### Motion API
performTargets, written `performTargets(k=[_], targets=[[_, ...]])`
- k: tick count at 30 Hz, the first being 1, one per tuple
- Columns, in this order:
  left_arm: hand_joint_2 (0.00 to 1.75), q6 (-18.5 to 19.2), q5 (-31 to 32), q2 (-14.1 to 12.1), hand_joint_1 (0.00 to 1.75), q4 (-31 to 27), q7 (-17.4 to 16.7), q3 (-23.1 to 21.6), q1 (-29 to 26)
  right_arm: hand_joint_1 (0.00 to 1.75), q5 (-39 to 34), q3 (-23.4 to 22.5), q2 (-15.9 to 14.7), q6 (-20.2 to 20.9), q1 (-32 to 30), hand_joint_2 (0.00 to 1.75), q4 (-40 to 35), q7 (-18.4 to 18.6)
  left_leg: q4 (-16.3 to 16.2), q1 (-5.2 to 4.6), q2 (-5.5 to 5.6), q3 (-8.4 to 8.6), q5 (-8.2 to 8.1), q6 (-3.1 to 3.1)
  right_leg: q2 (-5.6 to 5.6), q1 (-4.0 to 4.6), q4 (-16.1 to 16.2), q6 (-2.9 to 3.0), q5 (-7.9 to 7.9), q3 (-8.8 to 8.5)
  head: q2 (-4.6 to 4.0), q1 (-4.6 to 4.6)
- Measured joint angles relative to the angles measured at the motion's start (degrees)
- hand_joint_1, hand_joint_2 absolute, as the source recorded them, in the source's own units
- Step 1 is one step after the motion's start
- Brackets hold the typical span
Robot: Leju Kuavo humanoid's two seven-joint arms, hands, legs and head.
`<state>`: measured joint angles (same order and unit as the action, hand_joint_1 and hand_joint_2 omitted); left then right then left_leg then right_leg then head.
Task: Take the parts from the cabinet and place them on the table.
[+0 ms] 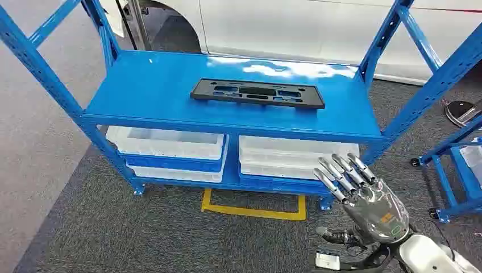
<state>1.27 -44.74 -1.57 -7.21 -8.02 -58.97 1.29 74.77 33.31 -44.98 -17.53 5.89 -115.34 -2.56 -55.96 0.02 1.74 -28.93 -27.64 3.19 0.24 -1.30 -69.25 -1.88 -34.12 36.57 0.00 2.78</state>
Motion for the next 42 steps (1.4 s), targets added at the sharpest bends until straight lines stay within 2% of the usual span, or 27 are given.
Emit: performTargets(k=[2, 3, 6, 8, 11, 12, 13, 16, 17, 18, 19, 21, 22, 23, 24, 26, 28, 29, 32, 33, 34, 35, 37, 39, 40, 41, 42], targets=[[0.00, 0.02, 0.20, 0.00, 0.00, 0.00, 0.00, -0.09, 0.00, 0.00, -0.02, 0.00, 0.00, 0.15, -0.03, 0.00, 0.00, -0.02, -0.09, -0.06, 0.02, 0.06, -0.35, 0.12, -0.01, -0.06, -6.31, -0.26, -1.02, 3.83, 0.00, 0.00], [0.00, 0.02, 0.33, 0.00, 0.00, 0.00, 0.00, -0.17, -0.02, 0.00, -0.11, 0.00, 0.00, 0.26, -0.03, 0.00, 0.00, -0.02, -0.13, -0.04, 0.08, 0.32, -0.63, 0.02, -0.03, -0.10, -5.49, -0.37, 0.78, 3.90, 0.00, -0.02], [0.00, 0.13, 0.57, 0.13, 0.00, 0.00, 0.00, -0.48, -0.15, 0.00, -0.35, -0.02, -0.11, 0.33, 0.00, 0.00, 0.00, -0.04, -0.71, 0.05, 0.34, 1.55, -1.98, -0.64, 0.01, -0.39, 7.81, -0.25, 9.41, -1.72, 0.00, -0.02], [0.00, 0.18, 0.70, 0.13, 0.00, 0.00, 0.00, -0.59, -0.07, 0.00, -0.39, -0.07, -0.33, 0.33, 0.01, 0.00, -0.04, -0.07, -1.39, -0.32, 0.52, 1.14, -2.75, -1.41, 0.26, 0.08, 10.29, 0.46, 7.46, -2.93, 0.00, -0.09], [0.00, 0.18, 0.68, 0.24, 0.00, 0.00, 0.00, -0.66, -0.03, 0.00, -0.52, -0.11, -0.50, 0.33, 0.03, 0.00, -0.02, -0.15, -0.83, -0.23, 0.54, 1.29, -3.10, -2.08, 0.15, 0.21, 9.81, 1.29, 6.89, -2.79, 0.00, -0.09], [0.00, 0.17, 0.68, 0.20, 0.00, 0.00, 0.00, -0.68, 0.28, 0.00, -0.52, -0.15, -0.50, 0.31, -0.06, 0.00, -0.02, -0.15, -0.97, -0.39, 0.43, 1.66, -3.73, -2.48, 0.05, -0.41, 10.32, 1.61, 6.84, -3.49, 0.00, -0.04], [0.00, 0.28, 0.66, 0.22, 0.00, 0.00, 0.06, -0.68, 0.10, 0.00, -0.52, -0.26, -0.52, 0.33, -0.01, 0.00, -0.02, -0.18, -2.94, -0.27, -0.45, 1.23, -4.33, -2.91, -0.06, -0.39, 10.68, 2.04, 6.56, -4.22, 0.00, -0.07], [0.00, 1.86, 0.09, -0.59, 0.00, 0.00, 1.53, -0.66, 0.06, 0.00, -0.98, -0.09, -0.50, 1.05, 0.54, 0.00, 0.02, -1.12, -16.50, 0.16, -1.09, -7.14, -9.17, -3.53, -0.58, -0.38, 10.75, 2.52, 5.52, -5.25, 0.00, 0.02], [0.00, 2.53, -0.13, -0.95, 0.00, 0.00, 2.07, -0.68, 0.02, 0.00, -1.16, 0.06, -0.50, 1.18, 0.81, 0.00, 0.13, -1.35, -20.06, 0.27, -1.20, -9.93, -9.33, -3.65, -0.64, -0.39, 10.74, 2.47, 5.05, -5.74, 0.00, 0.02], [0.00, 2.91, -0.20, -1.29, 0.00, 0.02, 2.43, -0.66, -0.06, 0.00, -1.29, 0.11, -0.50, 1.18, 1.03, 0.00, 0.22, -1.55, -20.40, 0.35, -1.28, -11.08, -7.86, -3.71, -0.65, -0.45, 10.74, 2.39, 4.57, -6.37, 0.00, 0.00], [0.00, 3.02, -0.20, -1.51, 0.00, 0.13, 2.71, -0.68, -0.18, 0.00, -1.38, 0.11, -0.50, 1.20, 1.23, 0.00, 0.28, -1.66, -18.26, 0.43, -1.32, -10.90, -5.14, -3.68, -0.65, -0.53, 10.74, 2.24, 4.01, -7.19, 0.00, 0.02], [0.00, 3.08, -0.20, -1.88, 0.00, 0.50, 3.02, -0.68, -0.34, 0.00, -1.53, 0.11, -0.50, 1.18, 1.65, 0.00, 0.31, -1.70, -8.96, 0.55, -1.49, -8.14, 2.34, -3.43, -0.66, -0.70, 10.76, 1.72, 2.63, -9.17, 0.00, 0.02], [0.00, 3.04, -0.20, -1.88, 0.00, 0.61, 3.10, -0.68, -0.58, 0.00, -1.57, 0.11, -0.50, 1.18, 1.91, 0.00, 0.33, -1.73, -6.19, 0.52, -1.76, -7.24, 3.69, -3.30, -0.75, -0.76, 10.84, 1.33, 1.94, -9.74, 0.00, 0.02], [0.00, 3.08, -0.20, -1.90, 0.00, 0.90, 3.30, -0.68, -0.63, 0.00, -1.72, 0.15, -0.50, 1.20, 2.29, 0.00, 0.48, -1.73, -5.77, -0.03, -1.71, -6.79, 3.02, -3.15, -0.64, -0.17, 10.66, 0.77, 1.55, -9.77, 0.00, 0.00], [0.00, 3.08, -0.20, -1.90, 0.00, 0.94, 3.52, -0.70, -0.38, 0.00, -1.79, 0.15, -0.50, 1.29, 2.49, 0.00, 0.52, -1.86, -4.27, 0.09, -1.70, -6.11, 1.49, -2.42, -0.69, -0.20, 10.82, 0.51, 1.48, -9.52, 0.00, 0.02], [0.00, 3.19, -0.11, -1.86, 0.00, 0.96, 3.61, -0.74, -0.28, 0.00, -2.12, 0.17, -0.50, 1.46, 2.86, 0.00, 0.66, -2.05, -4.16, 0.09, -1.35, -6.23, 1.18, -1.65, -0.84, -0.29, 11.30, 0.06, 1.75, -10.15, 0.00, 0.02], [0.00, 3.23, 0.15, -1.84, 0.00, 1.03, 3.74, -0.87, -0.47, 0.00, -2.23, 0.17, -0.50, 1.73, 3.38, 0.00, 0.72, -2.23, -3.20, 0.39, -1.13, -4.50, 0.87, -0.95, -0.83, -0.40, 9.56, -0.20, 1.49, -10.07, 0.00, -0.04], [0.00, 3.26, 0.20, -1.77, 0.00, 1.07, 3.76, -0.98, -0.49, 0.00, -2.30, 0.17, -0.50, 1.88, 3.75, 0.00, 0.72, -2.25, -2.83, 0.33, -1.13, -3.84, 0.67, -0.64, -0.78, -0.39, 6.55, -0.14, 0.90, -8.32, 0.00, -0.02], [0.00, 3.32, 0.28, -1.75, 0.00, 1.29, 3.85, -1.20, -0.37, 0.00, -2.36, 0.28, -0.50, 2.05, 3.89, 0.00, 1.07, -2.27, -2.61, -0.10, -0.83, -2.59, -0.38, 0.05, -0.72, 0.05, -4.85, 0.03, -2.99, 0.58, 0.00, -0.04], [0.00, 3.32, 0.31, -1.73, 0.00, 1.36, 3.85, -1.35, -0.38, 0.00, -2.36, 0.53, -0.50, 2.05, 3.89, 0.00, 1.20, -2.27, -2.61, -0.39, -0.64, -1.89, -0.95, 0.17, -0.67, 0.14, -5.97, 0.21, -2.86, 2.57, 0.00, -0.02], [0.00, 3.32, 0.33, -1.73, 0.00, 1.36, 3.85, -1.46, -0.39, 0.00, -2.36, 0.63, -0.50, 2.05, 3.89, 0.00, 1.29, -2.29, -2.60, -0.61, -0.49, -1.09, -1.52, 0.22, -0.63, 0.33, -4.76, 0.51, -1.24, 3.17, 0.00, -0.02], [0.00, 3.32, 0.35, -1.73, 0.00, 1.38, 3.87, -1.53, -0.38, 0.00, -2.36, 0.70, -0.50, 2.05, 3.90, 0.00, 1.36, -2.29, -2.58, -0.87, -0.33, -0.13, -2.16, 0.23, -0.58, 0.73, -1.86, 1.05, 1.74, 2.86, 0.00, -0.04], [0.00, 3.37, 0.52, -1.58, 0.00, 1.42, 4.04, -1.68, -0.46, 0.00, -2.43, 0.79, -0.50, 2.21, 4.25, 0.00, 1.51, -2.38, -2.46, -1.31, -0.25, 1.78, -3.56, 0.30, -0.31, 1.80, 6.85, 2.99, 10.17, 1.21, 0.00, -0.04], [0.00, 3.37, 0.74, -1.14, 0.00, 1.57, 4.59, -1.97, -0.43, 0.00, -2.62, 1.07, -0.48, 2.54, 4.89, 0.00, 1.75, -2.40, -2.05, -1.13, 0.01, 1.69, -4.06, -0.06, -0.20, 2.37, 8.14, 4.35, 9.00, 1.58, 0.00, 0.05], [0.00, 3.37, 0.83, -0.96, 0.00, 1.62, 4.77, -2.01, -0.24, 0.00, -2.64, 1.05, -0.72, 2.56, 5.05, 0.00, 1.75, -2.54, -1.69, -0.96, -0.27, 1.82, -4.34, -0.43, -0.31, 2.44, 8.73, 4.09, 10.12, 1.21, 0.00, 0.20], [0.00, 3.37, 0.85, -0.77, 0.00, 1.68, 4.85, -2.05, -0.19, 0.00, -2.73, 1.07, -0.70, 2.71, 5.11, 0.00, 1.77, -2.45, -2.39, -1.10, -0.52, 2.56, -3.80, -0.46, -0.22, 2.68, 9.98, 4.22, 9.84, 0.67, 0.00, 0.09], [0.00, 3.28, 0.85, -0.70, 0.00, 1.84, 5.03, -2.10, -0.29, 0.00, -2.80, 1.11, -0.70, 2.86, 5.43, 0.00, 1.77, -2.47, -2.14, -1.28, -0.51, 3.06, -3.44, -0.76, -0.30, 2.14, 10.61, 4.36, 9.72, -0.33, 0.00, 0.13]])
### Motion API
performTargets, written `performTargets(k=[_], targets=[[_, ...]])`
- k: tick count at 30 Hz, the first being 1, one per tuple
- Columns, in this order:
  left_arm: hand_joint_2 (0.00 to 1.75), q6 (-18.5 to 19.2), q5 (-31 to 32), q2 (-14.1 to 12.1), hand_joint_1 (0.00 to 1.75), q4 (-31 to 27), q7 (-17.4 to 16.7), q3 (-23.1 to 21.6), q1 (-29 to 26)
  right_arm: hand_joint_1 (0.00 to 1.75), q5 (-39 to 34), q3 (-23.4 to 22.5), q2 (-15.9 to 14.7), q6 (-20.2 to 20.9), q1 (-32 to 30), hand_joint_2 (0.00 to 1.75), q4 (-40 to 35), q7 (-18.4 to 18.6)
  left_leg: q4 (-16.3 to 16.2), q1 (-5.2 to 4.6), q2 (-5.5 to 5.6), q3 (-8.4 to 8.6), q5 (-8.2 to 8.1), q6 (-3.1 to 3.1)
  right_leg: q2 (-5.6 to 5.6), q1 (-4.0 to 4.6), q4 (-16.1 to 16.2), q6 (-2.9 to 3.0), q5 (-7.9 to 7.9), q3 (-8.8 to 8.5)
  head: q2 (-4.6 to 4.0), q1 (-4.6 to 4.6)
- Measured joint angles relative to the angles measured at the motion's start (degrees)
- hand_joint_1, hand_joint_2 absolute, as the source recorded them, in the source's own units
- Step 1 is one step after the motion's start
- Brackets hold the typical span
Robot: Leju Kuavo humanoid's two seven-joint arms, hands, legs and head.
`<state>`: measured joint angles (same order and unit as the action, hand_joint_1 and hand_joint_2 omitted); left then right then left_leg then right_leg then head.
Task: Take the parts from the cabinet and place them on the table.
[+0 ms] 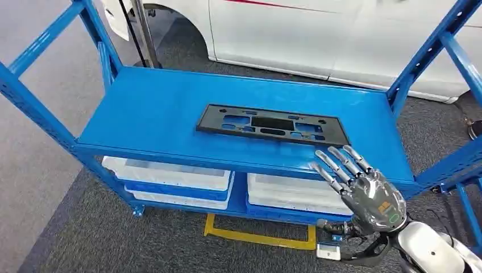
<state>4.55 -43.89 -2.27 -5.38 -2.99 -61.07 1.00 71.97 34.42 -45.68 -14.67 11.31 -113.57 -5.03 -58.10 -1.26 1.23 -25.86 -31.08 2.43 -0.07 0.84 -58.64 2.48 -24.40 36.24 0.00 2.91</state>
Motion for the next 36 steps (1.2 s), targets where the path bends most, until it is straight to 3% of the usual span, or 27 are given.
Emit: performTargets(k=[1, 2, 4, 6, 7, 8, 10, 11, 12, 13, 14, 16, 17, 23, 27, 30, 36], targets=[[0.00, -0.07, 0.00, 0.06, 0.00, 0.24, 0.20, -0.04, 0.00, 0.00, -0.09, 0.07, 0.07, 0.15, 0.10, 0.00, 0.00, 0.07, -0.95, 0.09, -0.06, -0.13, -0.54, -0.07, -0.30, -0.56, 1.06, -0.39, 0.32, -1.53, 0.00, -0.15], [0.00, 0.04, 0.04, 0.22, 0.00, 0.26, 0.79, -0.13, 0.11, 0.00, -0.17, 0.13, 0.04, 0.24, 0.25, 0.00, 0.02, 0.07, -3.80, 0.10, -0.31, -1.32, -0.49, -0.51, -0.26, -0.86, 1.86, -0.28, 0.26, -2.56, 0.00, 0.07], [0.00, 0.04, 0.04, 0.33, 0.00, 0.44, 1.81, -0.30, 0.39, 0.00, -0.30, 0.46, 0.07, 0.28, 0.61, 0.00, 0.07, 0.07, -11.44, 0.85, -0.35, -6.52, -2.95, -1.54, -0.42, -1.23, 2.36, -0.33, -0.17, -3.46, 0.00, 0.07], [0.00, 0.02, 0.00, 0.33, 0.00, 0.89, 2.03, -0.35, 0.27, 0.00, -0.39, 0.72, 0.11, 0.54, 0.65, 0.00, 0.24, 0.07, -15.69, 1.72, -0.54, -10.84, -6.37, -2.89, -0.49, -1.82, 2.31, -0.96, -1.09, -4.29, 0.00, 0.09], [0.00, 0.02, 0.00, 0.33, 0.00, 1.07, 2.08, -0.39, 0.23, 0.00, -0.42, 0.87, 0.15, 0.63, 0.65, 0.00, 0.31, 0.04, -14.65, 2.19, -0.72, -11.56, -5.43, -3.45, -0.48, -2.26, 2.17, -1.43, -1.63, -4.86, 0.00, 0.09], [0.00, 0.02, 0.00, 0.33, 0.00, 1.27, 2.10, -0.46, 0.08, 0.00, -0.44, 0.98, 0.18, 0.70, 0.66, 0.00, 0.33, 0.04, -11.88, 2.59, -0.84, -11.25, -2.63, -3.98, -0.44, -2.71, 1.95, -1.91, -2.17, -5.39, 0.00, 0.09], [0.00, 0.04, 0.00, 0.33, 0.00, 1.55, 2.29, -0.61, -0.05, 0.00, -0.55, 1.05, 0.26, 0.83, 0.77, 0.00, 0.37, 0.04, -2.89, 3.59, -0.99, -9.18, 5.87, -5.30, -0.43, -3.45, 1.10, -3.18, -3.50, -6.22, 0.00, 0.11], [0.00, 0.17, -0.02, 0.61, 0.00, 1.57, 2.53, -0.76, -0.30, 0.00, -0.61, 1.13, 0.28, 0.94, 0.90, 0.00, 0.41, 0.00, -1.76, 3.64, -0.91, -9.44, 5.44, -5.70, -0.33, -3.48, 0.43, -3.81, -3.99, -6.33, 0.00, 0.07], [0.00, 0.20, -0.02, 0.63, 0.00, 1.79, 2.64, -0.83, 0.02, 0.00, -0.63, 1.27, 0.35, 1.09, 1.03, 0.00, 0.48, -0.02, -1.59, 3.14, -1.07, -9.83, 3.83, -4.09, -0.23, -3.20, 0.11, -4.31, -4.29, -5.62, 0.00, 0.11], [0.00, 0.24, -0.02, 0.63, 0.00, 1.86, 2.73, -0.87, 0.06, 0.00, -0.63, 1.36, 0.35, 1.16, 1.15, 0.00, 0.48, -0.18, -2.11, 3.15, -0.96, -9.79, 5.31, -3.16, -0.33, -3.06, -0.03, -4.68, -4.54, -5.40, 0.00, 0.05], [0.00, 0.24, -0.02, 0.68, 0.00, 1.94, 2.78, -0.92, 0.01, 0.00, -0.66, 1.35, 0.35, 1.16, 1.21, 0.00, 0.48, -0.17, -1.98, 3.54, -0.88, -9.82, 5.54, -2.75, -0.35, -3.20, 0.01, -4.72, -4.83, -5.63, 0.00, 0.04], [0.00, 0.28, -0.02, 1.07, 0.00, 2.05, 2.78, -1.05, -0.01, 0.00, -0.70, 1.38, 0.35, 1.16, 1.41, 0.00, 0.57, -0.17, -1.94, 3.51, -0.81, -9.86, 5.68, -2.87, -0.21, -3.18, 0.27, -3.19, -4.64, -5.82, 0.00, 0.04], [0.00, 0.28, -0.02, 1.09, 0.00, 2.08, 2.77, -1.11, 0.00, 0.00, -0.70, 1.38, 0.37, 1.16, 1.51, 0.00, 0.61, -0.17, -1.94, 3.47, -0.70, -9.83, 5.62, -2.78, -0.21, -3.11, 0.63, -2.95, -4.55, -5.98, 0.00, 0.04], [0.00, 0.31, -0.02, 1.31, 0.00, 2.34, 3.15, -1.25, 0.07, 0.00, -0.74, 1.38, 0.35, 1.11, 1.80, 0.00, 0.68, -0.17, -1.94, 3.13, -0.48, -9.79, 5.20, -1.97, -0.28, -3.18, 1.55, -2.62, -4.49, -6.60, 0.00, 0.04], [0.00, 0.48, -0.18, 1.44, 0.00, 2.86, 3.74, -1.31, 0.27, 0.00, -0.81, 1.51, 0.37, 1.07, 1.80, 0.00, 0.74, -0.17, -1.96, 2.91, -0.56, -9.70, 5.10, -1.75, -0.32, -3.26, 1.66, -2.77, -4.46, -6.59, 0.00, 0.04], [0.00, 0.48, -0.20, 1.44, 0.00, 2.99, 3.82, -1.31, 0.28, 0.00, -0.92, 1.64, 0.37, 1.05, 1.80, 0.00, 0.74, -0.17, -1.99, 2.88, -0.59, -9.69, 5.06, -1.71, -0.33, -3.35, 1.74, -4.26, -4.46, -6.54, 0.00, 0.04], [0.00, 0.48, -0.20, 1.44, 0.00, 3.04, 3.82, -1.31, 0.28, 0.00, -0.96, 1.64, 0.37, 1.03, 1.80, 0.00, 0.74, -0.17, -1.99, 2.87, -0.59, -9.69, 5.05, -1.68, -0.33, -3.36, 1.75, -4.47, -4.46, -6.55, 0.00, 0.04]])
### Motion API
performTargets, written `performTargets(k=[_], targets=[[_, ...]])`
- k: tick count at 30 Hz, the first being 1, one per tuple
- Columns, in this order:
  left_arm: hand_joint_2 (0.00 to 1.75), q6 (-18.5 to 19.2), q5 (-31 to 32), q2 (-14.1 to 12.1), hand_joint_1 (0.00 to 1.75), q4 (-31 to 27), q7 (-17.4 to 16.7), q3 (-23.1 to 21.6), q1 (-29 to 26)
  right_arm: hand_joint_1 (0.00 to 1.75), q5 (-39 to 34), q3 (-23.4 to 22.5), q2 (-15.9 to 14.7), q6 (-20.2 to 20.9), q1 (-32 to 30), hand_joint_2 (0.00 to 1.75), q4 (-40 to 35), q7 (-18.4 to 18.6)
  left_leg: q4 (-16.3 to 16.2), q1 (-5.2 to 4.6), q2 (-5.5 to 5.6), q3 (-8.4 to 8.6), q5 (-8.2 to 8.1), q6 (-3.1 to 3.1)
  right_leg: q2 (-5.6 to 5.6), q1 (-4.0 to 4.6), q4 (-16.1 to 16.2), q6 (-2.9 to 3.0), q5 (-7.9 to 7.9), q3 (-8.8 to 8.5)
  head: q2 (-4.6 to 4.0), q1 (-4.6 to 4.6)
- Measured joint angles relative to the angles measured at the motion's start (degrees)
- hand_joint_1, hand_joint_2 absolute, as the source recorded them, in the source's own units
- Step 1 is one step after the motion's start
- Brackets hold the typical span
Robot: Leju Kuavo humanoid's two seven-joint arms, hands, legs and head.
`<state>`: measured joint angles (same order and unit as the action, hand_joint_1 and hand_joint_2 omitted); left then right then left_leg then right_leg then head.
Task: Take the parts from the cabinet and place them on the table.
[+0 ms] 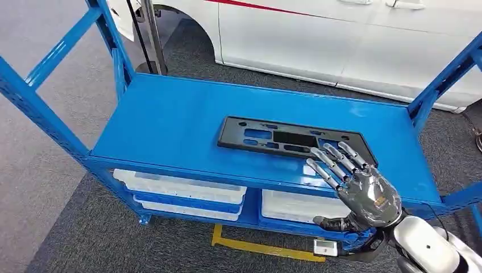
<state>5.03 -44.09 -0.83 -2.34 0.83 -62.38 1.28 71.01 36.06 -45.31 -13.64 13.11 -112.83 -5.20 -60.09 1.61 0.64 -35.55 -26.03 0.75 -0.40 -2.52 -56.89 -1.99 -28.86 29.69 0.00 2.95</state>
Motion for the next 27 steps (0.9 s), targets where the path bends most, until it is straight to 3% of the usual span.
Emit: performTargets(k=[1, 3, 10, 14, 18, 27], targets=[[0.00, 0.00, -0.20, 0.02, 0.00, 0.22, 0.07, -0.02, -0.01, 0.00, -0.24, 0.00, 0.00, -0.07, 0.00, 0.00, 0.02, 0.00, -0.02, -0.02, -0.04, 0.01, 0.00, 0.01, 0.00, -0.10, 0.05, -1.46, -0.02, 0.00, 0.00, 0.00], [0.00, 0.00, -0.37, 0.09, 0.00, 0.37, 0.09, -0.02, -0.02, 0.00, -0.57, 0.02, -0.02, -0.05, 0.00, 0.00, 0.02, 0.00, 0.04, 0.00, -0.06, 0.19, 0.01, -0.02, 0.00, -0.04, -0.14, -1.76, -0.14, 0.02, 0.00, 0.00], [0.00, 0.13, -0.87, 0.28, 0.00, 0.37, 0.07, -0.02, -0.01, 0.00, -1.75, 0.02, 0.00, 0.79, 0.94, 0.00, 0.44, -0.02, 0.53, 0.05, -0.06, 0.48, 0.27, -0.42, 0.00, 0.13, -0.39, -1.71, -0.20, 0.04, 0.00, 0.00], [0.00, 0.13, -0.92, 0.31, 0.00, 0.39, 0.07, -0.13, 0.00, 0.00, -2.93, 0.07, 0.31, 3.65, 2.69, 0.00, 1.42, 0.02, 0.57, 0.05, -0.07, 0.50, 0.28, -0.43, 0.01, 0.14, -0.52, -1.64, -0.25, 0.09, 0.00, 0.00], [0.00, 0.13, -0.92, 0.31, 0.00, 0.39, 0.13, -0.63, 0.13, 0.00, -3.78, 0.22, 2.27, 7.62, 6.13, 0.00, 5.48, 0.46, 0.57, 0.06, -0.15, 0.53, 0.36, -0.56, 0.01, 0.13, -0.61, -1.62, -0.26, 0.11, 0.00, 0.00], [0.00, 0.13, -0.90, 0.31, 0.00, 0.39, 0.13, -1.33, 0.12, 0.00, -4.59, 0.57, 4.85, 9.13, 8.78, 0.00, 9.42, 0.52, 0.59, 0.06, -0.13, 0.53, 0.37, -0.58, -0.05, 0.14, -0.65, -1.56, -0.30, 0.11, 0.00, 0.00]])
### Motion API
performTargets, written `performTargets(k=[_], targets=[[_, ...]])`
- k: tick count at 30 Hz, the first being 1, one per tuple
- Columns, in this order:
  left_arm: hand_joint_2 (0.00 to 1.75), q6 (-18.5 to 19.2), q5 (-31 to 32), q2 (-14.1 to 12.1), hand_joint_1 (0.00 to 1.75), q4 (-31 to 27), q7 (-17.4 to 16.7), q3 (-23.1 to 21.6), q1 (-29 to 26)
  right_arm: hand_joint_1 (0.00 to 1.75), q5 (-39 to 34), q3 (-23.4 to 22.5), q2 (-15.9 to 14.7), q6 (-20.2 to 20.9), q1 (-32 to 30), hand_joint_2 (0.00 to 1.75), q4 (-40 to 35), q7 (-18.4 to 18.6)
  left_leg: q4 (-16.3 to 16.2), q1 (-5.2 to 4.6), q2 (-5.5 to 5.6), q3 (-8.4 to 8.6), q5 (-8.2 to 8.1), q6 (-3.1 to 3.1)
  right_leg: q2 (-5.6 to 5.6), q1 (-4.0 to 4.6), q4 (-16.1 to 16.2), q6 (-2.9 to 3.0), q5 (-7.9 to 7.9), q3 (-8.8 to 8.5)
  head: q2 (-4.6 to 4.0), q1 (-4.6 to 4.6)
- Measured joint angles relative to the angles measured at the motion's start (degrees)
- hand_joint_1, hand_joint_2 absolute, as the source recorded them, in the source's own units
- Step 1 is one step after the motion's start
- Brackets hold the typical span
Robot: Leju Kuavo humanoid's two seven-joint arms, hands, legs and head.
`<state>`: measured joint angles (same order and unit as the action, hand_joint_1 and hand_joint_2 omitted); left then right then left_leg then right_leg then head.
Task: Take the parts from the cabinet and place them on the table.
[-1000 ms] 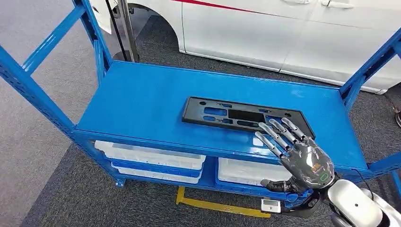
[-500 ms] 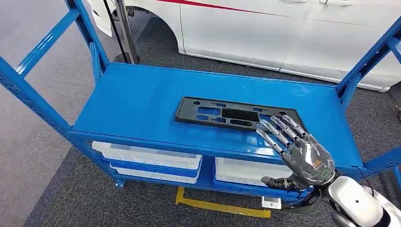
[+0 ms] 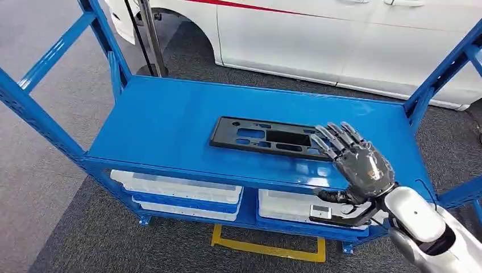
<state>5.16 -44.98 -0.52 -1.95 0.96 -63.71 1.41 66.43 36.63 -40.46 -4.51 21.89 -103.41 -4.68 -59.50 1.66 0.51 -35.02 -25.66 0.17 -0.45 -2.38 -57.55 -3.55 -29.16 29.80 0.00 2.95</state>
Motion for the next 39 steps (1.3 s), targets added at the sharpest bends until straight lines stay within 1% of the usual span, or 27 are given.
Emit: performTargets(k=[3, 5, 7, 10, 14, 20, 29, 36, 39], targets=[[0.00, 0.02, 0.09, 0.00, 0.00, 0.00, 0.02, -0.13, 0.02, 0.00, -1.07, 0.17, 1.44, 2.23, 1.26, 0.00, 1.92, 0.31, 0.02, 0.00, -0.01, 0.00, 0.00, 0.00, 0.01, 0.01, -0.02, 0.00, 0.00, 0.00, 0.00, 0.00], [0.00, 0.13, 0.07, 0.00, 0.00, 0.02, 0.02, -0.18, 0.09, 0.00, -1.55, 0.46, 3.32, 3.83, 3.06, 0.00, 4.76, 0.61, 0.01, 0.00, -0.02, 0.02, 0.01, -0.02, 0.06, 0.01, -0.05, 0.00, 0.00, 0.03, 0.00, 0.00], [0.00, 0.48, -0.11, 0.00, 0.00, 0.07, 0.00, -0.18, 0.24, 0.00, -1.84, 0.77, 4.99, 4.49, 4.49, 0.00, 7.46, 0.59, 0.01, 0.01, 0.00, 0.02, 0.04, -0.06, 0.00, 0.01, -0.08, 0.00, 0.00, 0.02, 0.00, 0.00], [0.00, 0.85, -0.45, 0.00, 0.00, 0.13, -0.15, -0.18, 0.23, 0.00, -1.97, 1.38, 7.08, 4.42, 5.92, 0.00, 11.12, 0.31, 0.01, 0.01, 0.03, 0.02, 0.05, -0.07, -0.06, 0.01, -0.12, 0.01, 0.00, 0.03, 0.00, 0.00], [0.00, 1.05, -0.87, 0.00, 0.00, 0.24, -0.44, -0.18, 0.21, 0.00, -1.99, 2.12, 8.50, 4.35, 6.86, 0.00, 13.60, -0.11, 0.01, 0.01, 0.03, 0.02, 0.05, -0.07, -0.06, 0.01, -0.14, 0.02, -0.01, 0.04, 0.00, 0.00], [0.00, 1.18, -1.51, 0.00, 0.00, 0.28, -0.48, -0.20, 0.18, 0.00, -2.06, 2.84, 9.49, 4.35, 7.62, 0.00, 15.30, -0.26, 0.02, 0.01, 0.03, 0.01, 0.05, -0.07, -0.07, 0.02, -0.15, 0.07, -0.05, 0.05, 0.00, 0.00], [0.00, 1.38, -1.83, 0.02, 0.00, 0.31, -0.42, -0.20, 0.14, 0.00, -2.25, 3.15, 9.79, 4.27, 7.82, 0.00, 16.81, -0.44, 0.01, 0.01, 0.03, 0.02, 0.05, -0.07, -0.07, 0.01, -0.15, 0.07, -0.04, 0.05, 0.00, 0.00], [0.00, 1.44, -2.29, 0.02, 0.00, 0.46, -0.33, -0.20, 0.14, 0.00, -2.32, 3.52, 10.01, 4.09, 7.85, 0.00, 17.51, -0.63, -0.10, -0.18, 0.04, -0.01, 0.03, -0.04, -0.07, -0.13, -0.11, 0.05, -0.01, 0.06, 0.00, 0.00], [0.00, 1.44, -2.49, 0.00, 0.00, 0.46, -0.33, -0.20, 0.14, 0.00, -2.36, 3.54, 10.08, 4.09, 7.85, 0.00, 17.69, -0.81, -0.24, -0.35, 0.04, -0.08, -0.07, 0.10, -0.08, -0.28, -0.10, 0.01, 0.01, 0.07, 0.00, 0.00]])
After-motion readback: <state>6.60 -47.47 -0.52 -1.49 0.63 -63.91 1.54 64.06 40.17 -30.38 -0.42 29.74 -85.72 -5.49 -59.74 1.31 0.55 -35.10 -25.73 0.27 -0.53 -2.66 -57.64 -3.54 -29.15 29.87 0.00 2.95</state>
